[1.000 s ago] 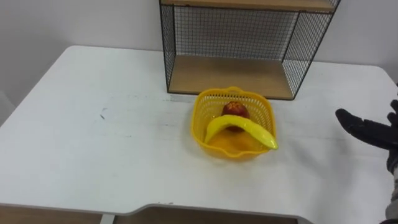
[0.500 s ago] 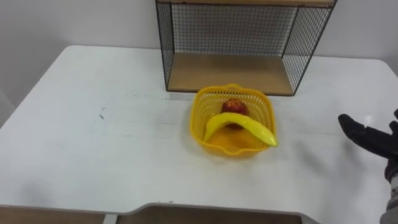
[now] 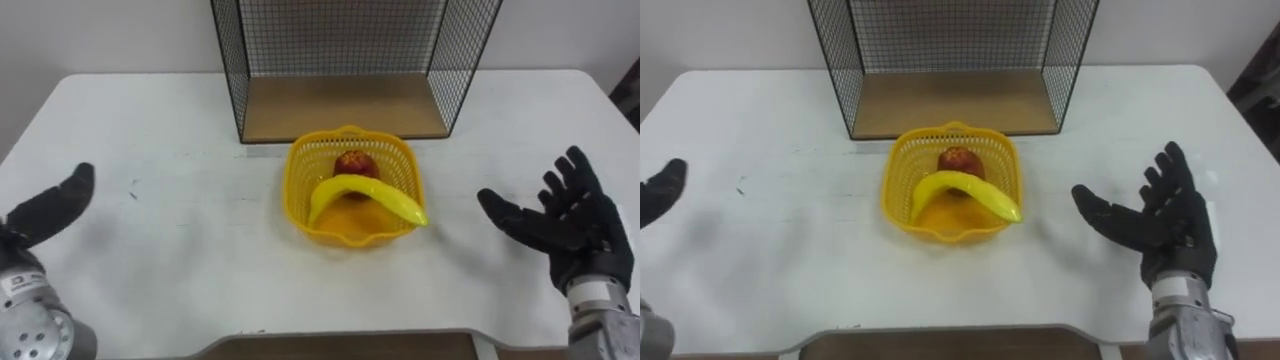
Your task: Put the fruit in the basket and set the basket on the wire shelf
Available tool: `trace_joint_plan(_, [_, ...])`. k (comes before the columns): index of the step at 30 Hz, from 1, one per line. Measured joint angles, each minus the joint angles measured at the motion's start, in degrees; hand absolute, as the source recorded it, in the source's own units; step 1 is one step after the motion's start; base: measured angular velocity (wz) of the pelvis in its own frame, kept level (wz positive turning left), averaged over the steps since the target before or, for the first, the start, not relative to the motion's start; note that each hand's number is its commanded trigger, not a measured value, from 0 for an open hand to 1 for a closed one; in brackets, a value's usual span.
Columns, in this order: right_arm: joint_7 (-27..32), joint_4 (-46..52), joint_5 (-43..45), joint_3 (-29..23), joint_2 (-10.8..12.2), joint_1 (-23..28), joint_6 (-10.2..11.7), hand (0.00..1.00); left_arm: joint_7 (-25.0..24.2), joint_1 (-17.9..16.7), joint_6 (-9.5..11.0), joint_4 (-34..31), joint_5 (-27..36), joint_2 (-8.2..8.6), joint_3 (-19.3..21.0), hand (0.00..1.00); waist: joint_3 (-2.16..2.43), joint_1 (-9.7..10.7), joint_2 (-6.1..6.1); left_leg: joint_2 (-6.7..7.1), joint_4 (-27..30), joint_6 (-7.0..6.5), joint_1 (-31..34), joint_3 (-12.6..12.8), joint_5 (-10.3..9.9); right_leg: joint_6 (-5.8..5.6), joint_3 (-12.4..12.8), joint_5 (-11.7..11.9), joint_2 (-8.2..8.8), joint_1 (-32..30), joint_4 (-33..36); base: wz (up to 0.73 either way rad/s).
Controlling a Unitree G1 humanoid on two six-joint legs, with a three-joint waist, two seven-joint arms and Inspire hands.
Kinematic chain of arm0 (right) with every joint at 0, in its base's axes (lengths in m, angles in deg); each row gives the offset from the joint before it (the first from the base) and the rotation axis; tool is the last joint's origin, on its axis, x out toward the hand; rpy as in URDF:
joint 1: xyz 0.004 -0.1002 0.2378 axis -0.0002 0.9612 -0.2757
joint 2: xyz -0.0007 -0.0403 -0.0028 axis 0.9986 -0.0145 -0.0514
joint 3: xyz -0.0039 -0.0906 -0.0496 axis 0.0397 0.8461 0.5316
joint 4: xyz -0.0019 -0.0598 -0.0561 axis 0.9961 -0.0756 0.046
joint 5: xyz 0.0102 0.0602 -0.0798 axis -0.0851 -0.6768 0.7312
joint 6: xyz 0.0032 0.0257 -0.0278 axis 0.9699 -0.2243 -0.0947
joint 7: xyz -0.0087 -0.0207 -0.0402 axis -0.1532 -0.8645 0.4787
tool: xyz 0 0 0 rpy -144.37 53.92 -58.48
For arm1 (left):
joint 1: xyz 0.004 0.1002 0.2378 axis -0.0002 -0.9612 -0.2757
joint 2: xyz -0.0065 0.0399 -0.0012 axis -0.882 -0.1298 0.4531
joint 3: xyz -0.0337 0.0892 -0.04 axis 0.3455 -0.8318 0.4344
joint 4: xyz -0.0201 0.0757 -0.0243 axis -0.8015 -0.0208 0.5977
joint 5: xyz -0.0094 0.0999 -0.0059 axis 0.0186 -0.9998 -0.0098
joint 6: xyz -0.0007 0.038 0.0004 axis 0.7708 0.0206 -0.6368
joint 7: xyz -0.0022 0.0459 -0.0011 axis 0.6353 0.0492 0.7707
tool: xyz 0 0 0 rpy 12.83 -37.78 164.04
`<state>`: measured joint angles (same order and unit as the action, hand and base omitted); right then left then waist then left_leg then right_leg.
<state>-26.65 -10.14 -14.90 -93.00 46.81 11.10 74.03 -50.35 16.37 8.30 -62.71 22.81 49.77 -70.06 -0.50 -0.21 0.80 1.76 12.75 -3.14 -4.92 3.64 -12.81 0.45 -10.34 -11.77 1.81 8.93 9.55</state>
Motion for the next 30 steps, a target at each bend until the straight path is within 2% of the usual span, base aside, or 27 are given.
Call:
trace_joint_plan(6, [-2.2,-2.3,-1.2,0.8,0.3,-0.1,0.2,0.0,-10.1,0.0,0.0,3.1,5.3,0.18,-3.7,0.0,-0.05,0.6,-0.27,-0.26,0.0,0.0,0.4,0.6,0.0,0.02,0.5,0.0,-0.17,-0.7,0.4,-0.05])
trace_joint_plan(11, [-3.0,-2.3,-1.4,2.0,0.3,-1.1,0.2,0.0,-15.4,0.0,0.0,4.9,5.4,0.18,-4.6,0.0,0.06,1.5,-0.47,-0.4,0.0,0.01,0.1,0.9,0.0,0.06,0.8,0.0,-0.25,-0.7,0.6,-0.03])
trace_joint_plan(14, [-3.1,-2.3,-2.5,2.3,0.3,-1.2,0.2,0.0,-16.7,0.0,0.0,5.8,5.4,0.33,-5.5,0.0,0.0,1.6,-0.27,-0.39,0.0,0.01,0.1,1.0,0.0,0.07,1.0,0.0,-0.25,-0.7,0.6,0.0])
trace_joint_plan(20, [-4.2,-3.0,-2.7,4.8,0.5,-2.3,0.3,0.0,-19.6,0.5,0.0,9.1,7.0,0.84,-5.6,0.0,-0.57,1.5,0.6,-0.49,0.0,0.01,-0.2,1.5,0.0,0.07,1.8,0.0,-0.31,-0.9,1.1,-0.05])
trace_joint_plan(24, [-5.2,-5.6,-2.7,6.1,0.5,-4.0,0.4,0.0,-20.4,0.9,-0.2,10.6,8.8,0.84,-6.8,0.0,-0.52,1.5,1.06,-0.48,0.1,0.01,0.3,1.6,0.0,0.07,1.7,0.2,-0.39,-1.1,1.1,0.0])
trace_joint_plan(26, [-5.3,-7.9,-2.7,6.7,1.6,-4.9,0.3,0.0,-21.4,1.2,-0.4,12.0,9.6,0.9,-7.5,0.0,-0.5,1.5,1.05,-0.47,0.1,0.0,0.2,1.6,0.0,0.07,1.6,0.2,-0.33,-1.1,1.1,0.0])
trace_joint_plan(30, [-5.4,-9.6,-2.7,7.1,2.4,-5.6,0.3,0.0,-22.1,1.4,-0.5,13.2,9.9,1.86,-7.6,0.0,-0.4,1.5,0.84,-0.5,0.0,-0.01,0.1,1.8,0.0,0.08,1.5,0.2,-0.26,-1.1,1.0,0.0])
